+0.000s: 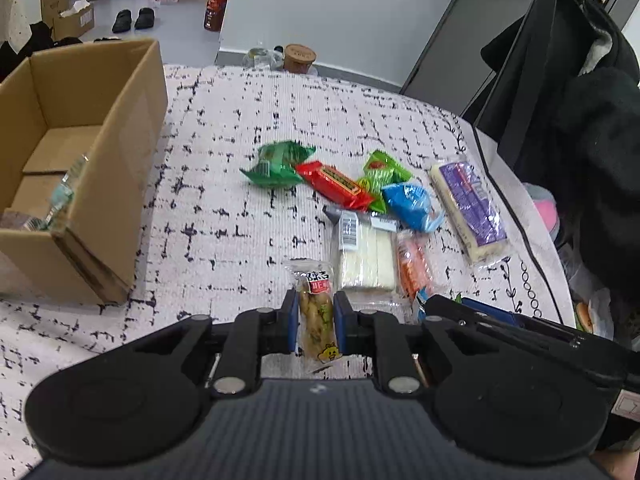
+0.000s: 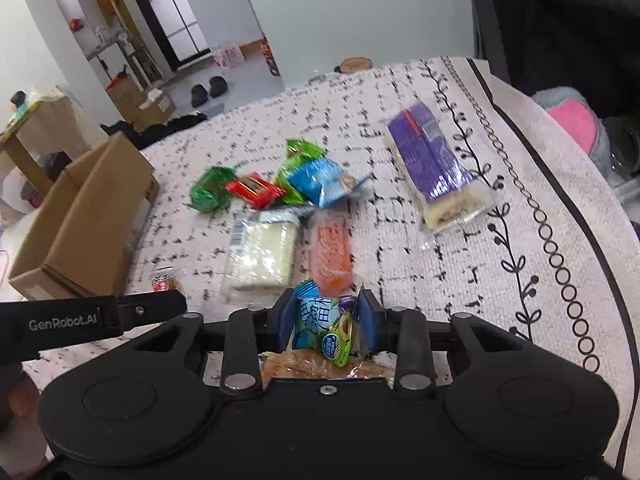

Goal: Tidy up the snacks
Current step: 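Carry yellow snack stick with left gripper over the box while right gripper carries blue-green pack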

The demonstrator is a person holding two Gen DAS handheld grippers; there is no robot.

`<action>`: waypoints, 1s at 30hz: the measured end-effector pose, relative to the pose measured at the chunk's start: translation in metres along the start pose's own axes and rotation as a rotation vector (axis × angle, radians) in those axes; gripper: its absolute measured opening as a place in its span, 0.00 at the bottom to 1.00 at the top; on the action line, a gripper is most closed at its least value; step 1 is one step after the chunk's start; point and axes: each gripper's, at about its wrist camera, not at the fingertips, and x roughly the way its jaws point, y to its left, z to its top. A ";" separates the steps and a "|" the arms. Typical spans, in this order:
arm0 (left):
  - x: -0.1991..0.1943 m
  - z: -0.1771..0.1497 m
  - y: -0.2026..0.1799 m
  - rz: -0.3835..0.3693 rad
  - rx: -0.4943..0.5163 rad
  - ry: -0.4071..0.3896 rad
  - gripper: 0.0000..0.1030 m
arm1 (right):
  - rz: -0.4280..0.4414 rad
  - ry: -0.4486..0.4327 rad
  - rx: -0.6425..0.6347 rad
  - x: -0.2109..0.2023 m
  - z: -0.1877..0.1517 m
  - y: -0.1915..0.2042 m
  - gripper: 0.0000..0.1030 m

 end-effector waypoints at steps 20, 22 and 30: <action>-0.045 0.023 0.022 0.004 -0.029 -0.097 0.17 | 0.103 -0.107 -0.057 -0.021 0.027 0.042 0.30; -0.050 0.026 0.025 0.006 -0.029 -0.108 0.17 | 0.110 -0.114 -0.065 -0.021 0.030 0.047 0.30; -0.071 0.040 0.040 0.013 -0.037 -0.162 0.17 | 0.138 -0.156 -0.107 -0.022 0.046 0.073 0.30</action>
